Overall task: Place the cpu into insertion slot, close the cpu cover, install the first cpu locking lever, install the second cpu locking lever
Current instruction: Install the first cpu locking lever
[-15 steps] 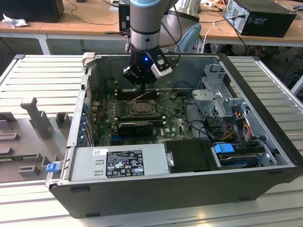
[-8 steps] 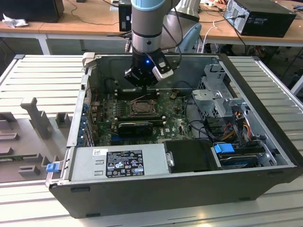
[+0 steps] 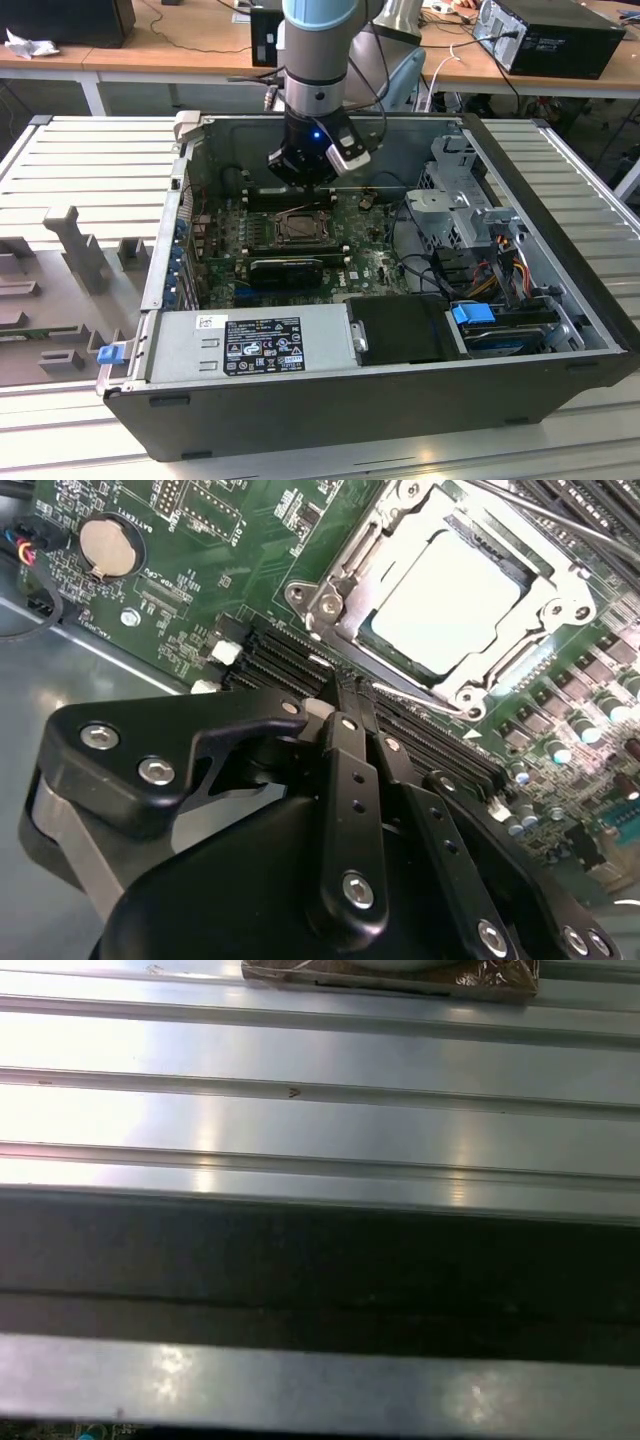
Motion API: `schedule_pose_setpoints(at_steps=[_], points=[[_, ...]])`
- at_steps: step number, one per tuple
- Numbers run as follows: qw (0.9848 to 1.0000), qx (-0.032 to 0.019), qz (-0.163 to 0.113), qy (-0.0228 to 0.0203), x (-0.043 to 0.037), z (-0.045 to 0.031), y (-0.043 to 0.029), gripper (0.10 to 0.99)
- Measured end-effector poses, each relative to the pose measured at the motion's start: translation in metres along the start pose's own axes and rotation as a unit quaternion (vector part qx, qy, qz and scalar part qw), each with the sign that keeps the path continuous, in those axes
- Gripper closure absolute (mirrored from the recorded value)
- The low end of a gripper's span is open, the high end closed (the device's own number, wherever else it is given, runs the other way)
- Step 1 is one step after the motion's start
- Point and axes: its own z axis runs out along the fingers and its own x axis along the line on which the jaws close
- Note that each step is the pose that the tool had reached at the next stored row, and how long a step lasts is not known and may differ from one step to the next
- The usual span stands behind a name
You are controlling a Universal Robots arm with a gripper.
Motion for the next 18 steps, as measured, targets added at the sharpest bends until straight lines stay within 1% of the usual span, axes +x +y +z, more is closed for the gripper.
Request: schedule_pose_setpoints(at_steps=[2,7,10,14,16,18], points=[[1.0000,0.0000,0.000,0.0000,-0.0009,0.0037,-0.0004,0.980],[1.0000,0.0012,0.000,0.0000,-0.0014,0.0075,-0.0007,0.980],[1.0000,0.0045,0.000,0.0003,-0.0016,0.0089,-0.0008,0.980],[0.9999,0.0117,0.000,0.0006,-0.0017,0.0098,-0.0010,0.980],[0.9999,0.0139,0.000,0.0008,-0.0018,0.0106,-0.0011,0.980],[0.9999,0.0147,0.000,0.0006,-0.0019,0.0122,-0.0011,0.980]])
